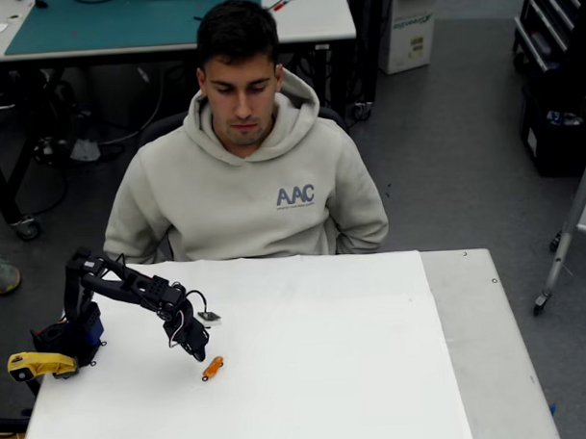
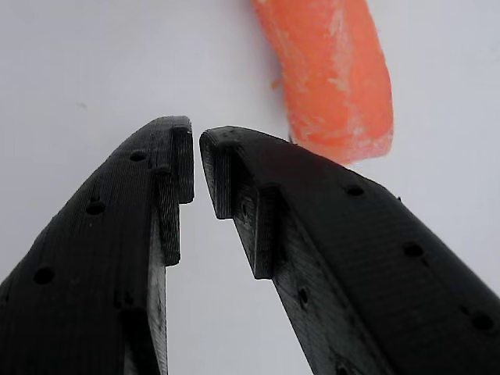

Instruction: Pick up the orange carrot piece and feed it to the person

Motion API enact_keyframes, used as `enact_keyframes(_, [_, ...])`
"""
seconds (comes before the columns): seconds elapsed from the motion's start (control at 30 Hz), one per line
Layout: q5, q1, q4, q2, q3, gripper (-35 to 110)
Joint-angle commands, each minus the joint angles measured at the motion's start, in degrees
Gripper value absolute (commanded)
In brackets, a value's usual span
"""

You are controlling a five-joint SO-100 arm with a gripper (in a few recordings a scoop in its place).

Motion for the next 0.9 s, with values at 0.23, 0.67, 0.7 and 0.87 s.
enact_keyframes(0.23, [-1.1, 0.9, 0.6, 2.9, -3.8, -1])
enact_keyframes(0.67, [-1.2, 0.3, 0.6, 3.3, -3.9, 15])
enact_keyframes(0.7, [-1.2, 0.3, 0.6, 3.3, -3.9, 17])
enact_keyframes(0.87, [-1.2, 0.4, 0.6, 3.3, -4.0, 23])
